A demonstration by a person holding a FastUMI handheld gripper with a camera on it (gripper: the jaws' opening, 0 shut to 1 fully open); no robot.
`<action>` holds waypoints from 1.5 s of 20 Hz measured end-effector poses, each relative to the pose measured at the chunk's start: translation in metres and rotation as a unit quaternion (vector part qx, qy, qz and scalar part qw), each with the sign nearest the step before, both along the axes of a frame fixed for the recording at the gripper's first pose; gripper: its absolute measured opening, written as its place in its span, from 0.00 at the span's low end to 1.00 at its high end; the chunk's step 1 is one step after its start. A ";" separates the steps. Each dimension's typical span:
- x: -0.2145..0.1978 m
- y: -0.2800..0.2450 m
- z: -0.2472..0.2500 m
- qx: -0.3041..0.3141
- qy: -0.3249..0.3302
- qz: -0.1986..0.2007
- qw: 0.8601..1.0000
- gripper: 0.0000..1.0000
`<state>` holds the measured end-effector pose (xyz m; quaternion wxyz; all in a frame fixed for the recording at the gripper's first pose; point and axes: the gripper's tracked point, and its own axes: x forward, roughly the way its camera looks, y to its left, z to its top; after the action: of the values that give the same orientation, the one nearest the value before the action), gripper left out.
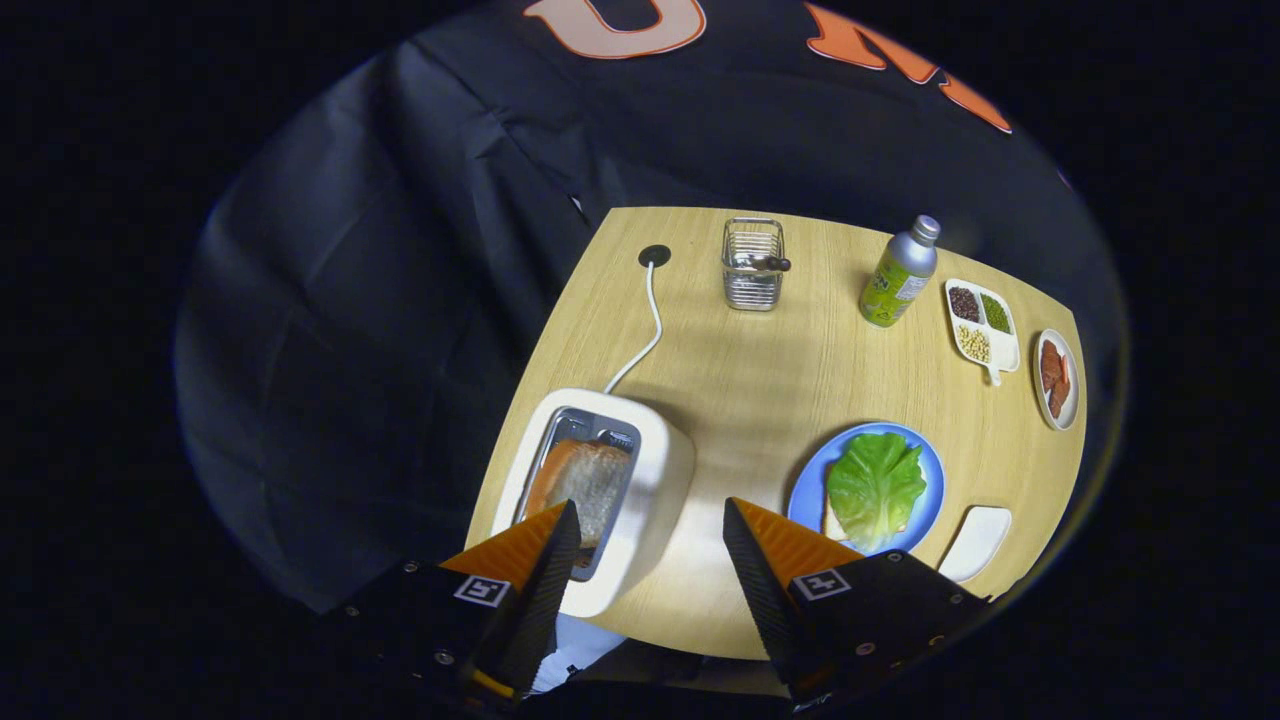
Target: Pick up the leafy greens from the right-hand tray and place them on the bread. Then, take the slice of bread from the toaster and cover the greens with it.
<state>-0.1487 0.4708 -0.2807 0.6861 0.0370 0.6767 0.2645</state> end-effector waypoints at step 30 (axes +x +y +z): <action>-0.013 0.040 -0.022 0.024 0.070 -0.032 0.997 0.16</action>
<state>-0.1618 0.5108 -0.3030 0.6444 0.0931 0.7148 0.2551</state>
